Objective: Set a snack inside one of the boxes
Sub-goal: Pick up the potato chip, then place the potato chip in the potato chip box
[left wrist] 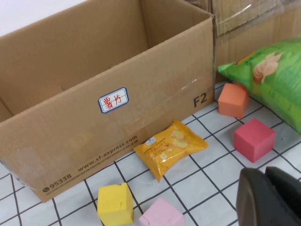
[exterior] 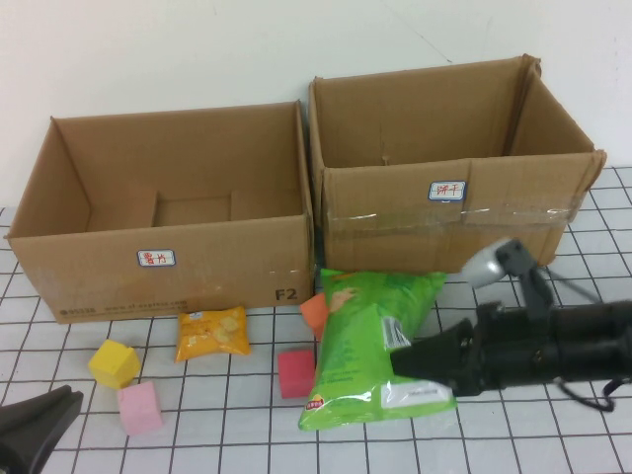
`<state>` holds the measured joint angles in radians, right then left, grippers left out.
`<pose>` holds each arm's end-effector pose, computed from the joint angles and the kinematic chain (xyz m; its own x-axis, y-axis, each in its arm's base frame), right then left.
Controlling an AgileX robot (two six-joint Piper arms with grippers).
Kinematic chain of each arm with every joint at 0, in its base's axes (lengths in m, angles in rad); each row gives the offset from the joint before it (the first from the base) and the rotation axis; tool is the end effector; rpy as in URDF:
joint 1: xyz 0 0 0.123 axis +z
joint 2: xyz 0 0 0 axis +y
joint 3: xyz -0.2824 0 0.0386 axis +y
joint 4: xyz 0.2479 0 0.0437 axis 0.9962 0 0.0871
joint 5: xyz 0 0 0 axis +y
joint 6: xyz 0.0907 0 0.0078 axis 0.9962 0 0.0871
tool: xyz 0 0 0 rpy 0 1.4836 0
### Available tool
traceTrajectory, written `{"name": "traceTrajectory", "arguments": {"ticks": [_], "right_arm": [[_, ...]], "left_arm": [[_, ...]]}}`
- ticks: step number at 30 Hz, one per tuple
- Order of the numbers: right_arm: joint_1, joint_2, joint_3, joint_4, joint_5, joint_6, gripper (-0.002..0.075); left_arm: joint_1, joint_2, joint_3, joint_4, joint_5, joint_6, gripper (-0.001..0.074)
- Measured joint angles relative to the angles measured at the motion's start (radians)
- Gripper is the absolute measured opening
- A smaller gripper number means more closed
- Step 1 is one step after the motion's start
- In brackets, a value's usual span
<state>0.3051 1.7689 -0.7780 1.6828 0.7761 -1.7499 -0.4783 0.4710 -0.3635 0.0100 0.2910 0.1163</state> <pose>0.2781 0.1541 0.1623 -0.6648 -0.2265 -0.7118 -0.6962 0.5332 0.4806 0.0921 -0.0475 0.2744 -0.2123 0.2515 -0.9443 0.4884 0.8643 0.1204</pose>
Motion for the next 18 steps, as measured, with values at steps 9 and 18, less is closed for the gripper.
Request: {"name": "traceTrajectory", "arguments": {"ticks": [9, 18], "right_arm": [[0.0, -0.258, 0.0, -0.108, 0.029, 0.047, 0.0001], [0.005, -0.359, -0.113, -0.139, 0.099, 0.076, 0.0]], "left_arm": [[0.0, 0.0, 0.0, 0.0, 0.0, -0.001, -0.0001], [0.0, 0.0, 0.0, 0.0, 0.0, -0.009, 0.0]]}}
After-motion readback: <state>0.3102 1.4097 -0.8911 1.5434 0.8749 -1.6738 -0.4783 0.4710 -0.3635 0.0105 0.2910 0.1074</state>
